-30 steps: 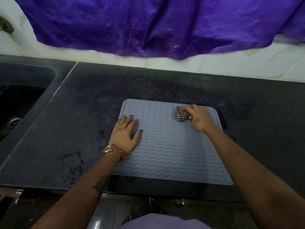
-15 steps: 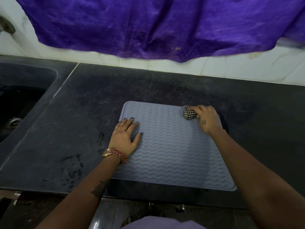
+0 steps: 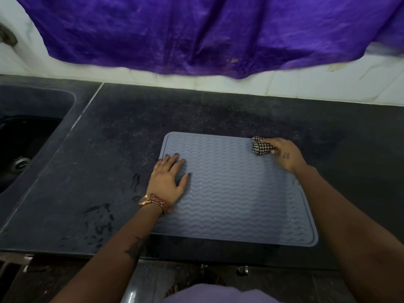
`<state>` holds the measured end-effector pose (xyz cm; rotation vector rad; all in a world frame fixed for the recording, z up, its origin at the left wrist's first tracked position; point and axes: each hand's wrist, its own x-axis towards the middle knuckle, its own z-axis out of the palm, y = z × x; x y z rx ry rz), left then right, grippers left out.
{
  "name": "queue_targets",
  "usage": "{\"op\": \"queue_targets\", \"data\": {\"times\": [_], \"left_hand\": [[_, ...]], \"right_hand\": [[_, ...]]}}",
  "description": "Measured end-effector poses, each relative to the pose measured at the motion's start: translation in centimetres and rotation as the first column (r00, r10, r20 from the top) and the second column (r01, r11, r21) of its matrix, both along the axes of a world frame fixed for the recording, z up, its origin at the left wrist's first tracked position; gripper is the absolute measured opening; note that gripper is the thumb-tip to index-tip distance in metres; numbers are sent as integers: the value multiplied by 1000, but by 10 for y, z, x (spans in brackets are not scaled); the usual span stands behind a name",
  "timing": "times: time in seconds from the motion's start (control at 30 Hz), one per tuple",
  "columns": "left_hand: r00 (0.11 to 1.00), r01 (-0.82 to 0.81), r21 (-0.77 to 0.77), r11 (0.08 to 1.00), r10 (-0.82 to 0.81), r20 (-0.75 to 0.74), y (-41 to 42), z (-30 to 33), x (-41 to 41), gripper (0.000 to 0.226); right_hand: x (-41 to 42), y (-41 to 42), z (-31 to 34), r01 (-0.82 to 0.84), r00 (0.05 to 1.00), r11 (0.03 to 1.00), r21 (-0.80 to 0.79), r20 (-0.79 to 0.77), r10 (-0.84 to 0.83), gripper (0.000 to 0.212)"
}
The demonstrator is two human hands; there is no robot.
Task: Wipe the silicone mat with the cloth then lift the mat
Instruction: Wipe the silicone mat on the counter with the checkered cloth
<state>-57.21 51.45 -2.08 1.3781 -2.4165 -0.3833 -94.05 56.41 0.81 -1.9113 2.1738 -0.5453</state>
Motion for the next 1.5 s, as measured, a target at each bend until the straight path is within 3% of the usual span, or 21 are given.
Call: {"op": "queue_targets", "data": {"times": [0.1,0.2,0.3,0.4,0.5,0.6,0.67,0.83,0.9,0.97,1.1,1.3,1.43,1.5], "left_hand": [[1000,-5,-8,1000,5,-2,-1,-1,0,70],[1000,-5,-6,1000,5,-2,-1,-2,0,69],[1000,-4,-3,1000,4,6,-1,-2,0,70],[1000,-4,-4,1000,4,10,-1,-3,0,71],[1000,-6,0,1000,6,12,-2,-3,0,69],[1000,1,1,1000,-1,18,-1,-2,0,71],[1000,2,-5,1000,-2,16,-1,-1,0,74],[1000,2,0,1000,-2,9,-1,-1,0,75],[1000,4,0,1000,-4,4,0,-1,0,75],[1000,2,-3,1000,-2,0,0,-2,0,75],[1000,5,6,1000,-5,13,0,-2,0,76],[1000,5,-1,1000,-5,14,-1,-2,0,77],[1000,5,7,1000,-5,25,-1,-3,0,75],[1000,4,6,1000,-5,25,-1,-2,0,69]], "right_hand": [[5,16,-2,48,997,993,-110,-52,-54,44],[16,33,-20,149,975,987,-58,-159,-157,44],[10,21,-8,108,992,993,-44,-54,-110,43],[19,32,-7,103,992,981,-165,-55,-113,46],[39,52,-23,126,978,987,-100,-157,-141,45],[32,43,-13,119,990,993,-25,-70,-120,45],[35,43,-8,76,997,996,-48,-18,-77,45],[69,60,-22,128,985,989,-73,-108,-135,46],[61,54,-11,87,996,996,-10,-31,-87,47],[49,56,-2,23,1000,999,-47,-8,-23,44],[47,88,-12,160,972,985,-61,-162,-168,44],[44,83,-6,94,993,995,-29,-66,-95,46],[67,106,-25,140,978,985,-97,-141,-153,47],[66,98,-20,164,980,986,-30,-114,-166,48]]}}
